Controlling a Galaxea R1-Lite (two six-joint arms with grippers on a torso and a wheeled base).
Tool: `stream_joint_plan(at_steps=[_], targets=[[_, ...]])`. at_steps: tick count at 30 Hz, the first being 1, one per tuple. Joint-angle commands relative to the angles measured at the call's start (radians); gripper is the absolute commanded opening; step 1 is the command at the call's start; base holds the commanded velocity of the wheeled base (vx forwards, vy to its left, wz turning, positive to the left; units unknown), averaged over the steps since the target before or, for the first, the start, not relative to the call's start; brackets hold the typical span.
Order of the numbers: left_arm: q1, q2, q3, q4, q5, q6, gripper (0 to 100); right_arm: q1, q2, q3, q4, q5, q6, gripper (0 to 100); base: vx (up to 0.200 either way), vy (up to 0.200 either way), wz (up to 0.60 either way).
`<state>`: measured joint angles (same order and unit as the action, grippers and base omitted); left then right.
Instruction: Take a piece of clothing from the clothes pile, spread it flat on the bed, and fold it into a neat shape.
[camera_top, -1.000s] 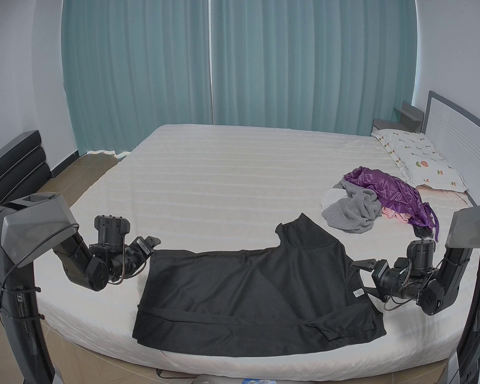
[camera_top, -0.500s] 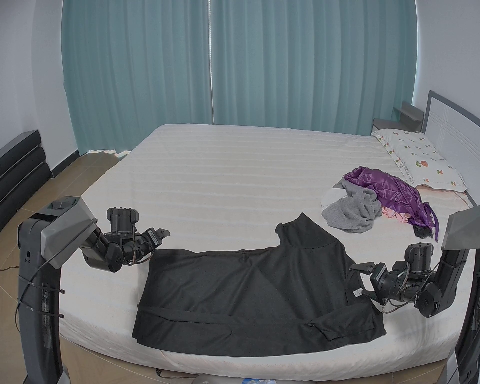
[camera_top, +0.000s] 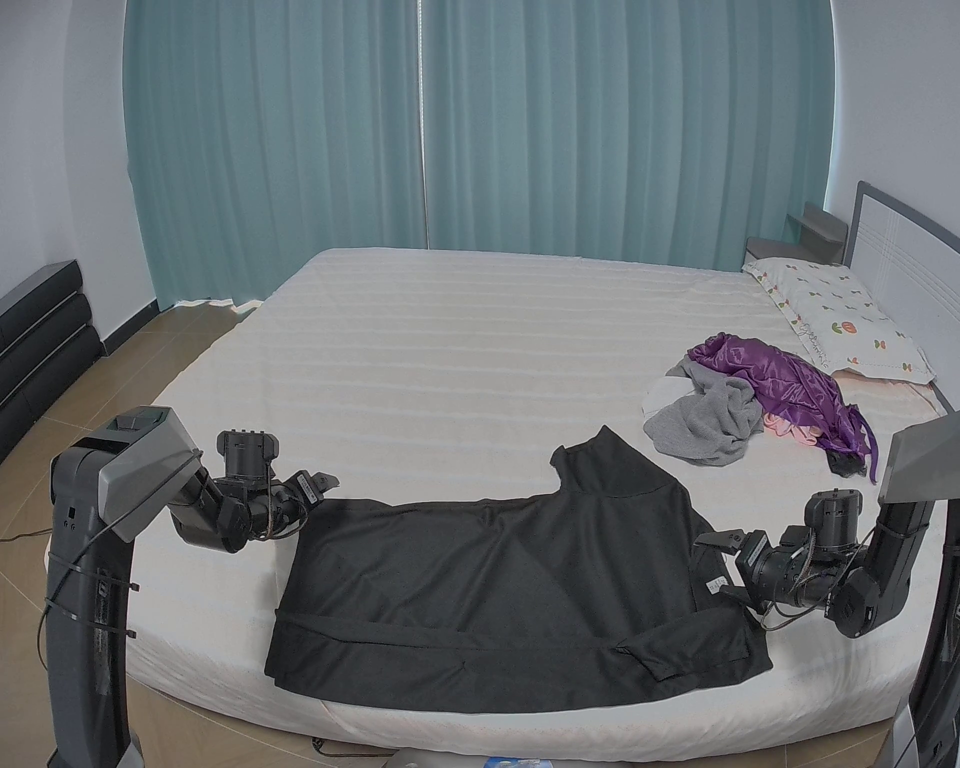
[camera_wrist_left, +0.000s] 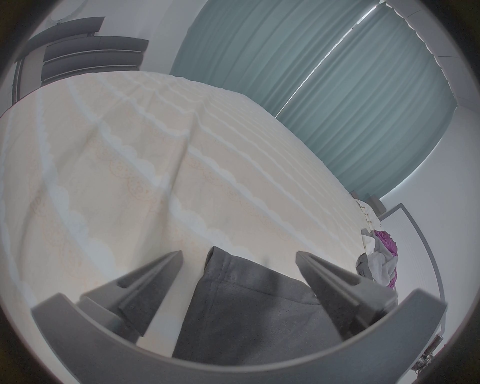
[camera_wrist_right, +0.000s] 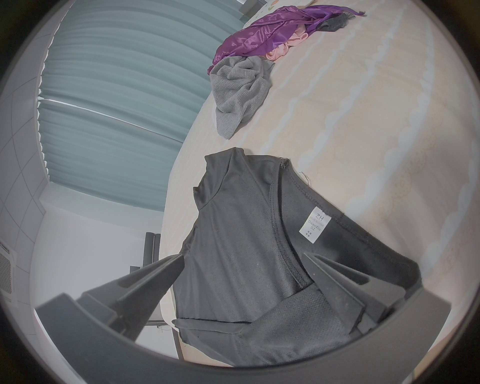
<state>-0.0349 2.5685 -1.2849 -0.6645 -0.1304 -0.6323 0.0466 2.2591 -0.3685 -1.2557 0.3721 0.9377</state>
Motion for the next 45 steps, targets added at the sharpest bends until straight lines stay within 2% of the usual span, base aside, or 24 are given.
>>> stream_joint_plan(at_steps=[1,7,11,13,18,19,29,33,38,41,45], targets=[[-0.002,0.016,-0.017,0.002,-0.001,0.000,0,0.001,0.000,-0.001,-0.001,0.001,0.000,100,0.000,0.000,0.00],[-0.002,0.024,-0.030,-0.006,0.017,0.002,0,-0.005,0.000,-0.003,0.001,0.002,0.000,100,0.000,0.000,0.00],[0.000,0.024,-0.033,-0.014,0.071,-0.003,0,-0.008,-0.003,-0.023,0.001,-0.001,0.000,100,0.000,0.000,0.00],[0.003,0.027,-0.042,-0.029,0.126,-0.007,0,0.001,-0.010,-0.055,0.001,-0.007,0.000,100,0.000,0.000,0.00],[0.006,0.042,-0.063,-0.064,0.153,-0.056,0,0.019,0.003,-0.144,0.018,-0.050,-0.003,100,0.000,0.000,0.00],[0.006,0.041,-0.065,-0.073,0.155,-0.081,0,0.019,0.022,-0.207,0.052,-0.070,-0.020,100,0.000,0.000,0.00],[0.006,0.042,-0.051,-0.073,0.155,-0.086,0,0.036,0.146,-0.688,0.372,-0.127,-0.122,100,0.000,0.000,0.00],[0.006,0.042,-0.050,-0.073,0.155,-0.084,0,0.062,0.254,-0.906,0.558,-0.130,-0.209,100,0.000,0.000,0.00],[0.006,0.044,-0.050,-0.070,0.155,-0.084,0,0.062,0.379,-1.100,0.665,-0.187,-0.344,100,0.000,0.000,0.00],[0.004,0.044,-0.050,-0.072,0.155,-0.084,0,0.052,0.442,-1.176,0.681,-0.190,-0.418,100,0.000,0.000,0.00],[0.004,0.044,-0.050,-0.072,0.155,-0.084,0,0.052,0.481,-1.238,0.685,-0.190,-0.453,100,0.000,0.000,0.00]])
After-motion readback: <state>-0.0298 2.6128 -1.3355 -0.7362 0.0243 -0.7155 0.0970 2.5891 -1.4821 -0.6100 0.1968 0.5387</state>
